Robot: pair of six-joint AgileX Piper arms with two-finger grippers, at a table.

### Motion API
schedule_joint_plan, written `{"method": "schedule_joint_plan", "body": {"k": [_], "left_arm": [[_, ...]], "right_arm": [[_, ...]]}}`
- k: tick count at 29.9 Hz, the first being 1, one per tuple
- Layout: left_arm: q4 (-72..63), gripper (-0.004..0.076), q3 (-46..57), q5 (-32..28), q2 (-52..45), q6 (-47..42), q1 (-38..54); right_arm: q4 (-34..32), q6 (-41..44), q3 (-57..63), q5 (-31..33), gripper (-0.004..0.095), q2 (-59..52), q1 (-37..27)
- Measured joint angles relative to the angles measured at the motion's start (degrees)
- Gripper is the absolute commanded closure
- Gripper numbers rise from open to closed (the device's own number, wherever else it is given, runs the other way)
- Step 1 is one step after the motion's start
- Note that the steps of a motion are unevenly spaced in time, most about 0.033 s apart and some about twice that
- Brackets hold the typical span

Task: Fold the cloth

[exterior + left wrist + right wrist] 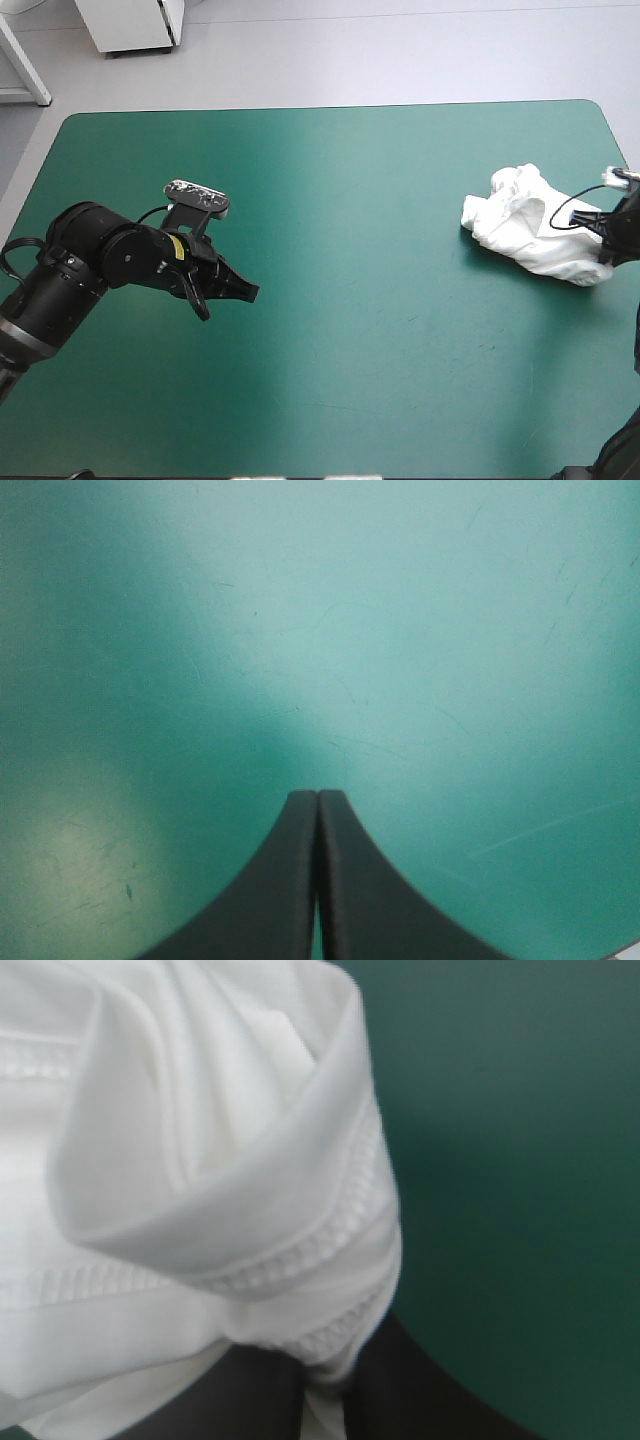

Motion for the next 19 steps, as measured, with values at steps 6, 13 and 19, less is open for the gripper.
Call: {"method": "schedule_joint_plan", "body": {"k": [6, 13, 19], "left_arm": [[-0.13, 0.0746, 0.0, 0.0, 0.0, 0.0, 0.0], [-1.05, 0.0746, 0.0, 0.0, 0.0, 0.2, 0.0], [-1.05, 0.0746, 0.0, 0.0, 0.0, 0.38, 0.0]], "right_arm": [[-0.96, -1.04, 0.17, 0.2, 0.0924, -0.4, -2.25], [-0.34, -1.3, 0.17, 0.2, 0.0925, -0.4, -4.02], [1.87, -2.66, 0.17, 0.2, 0.0924, -0.4, -5.13]]}}
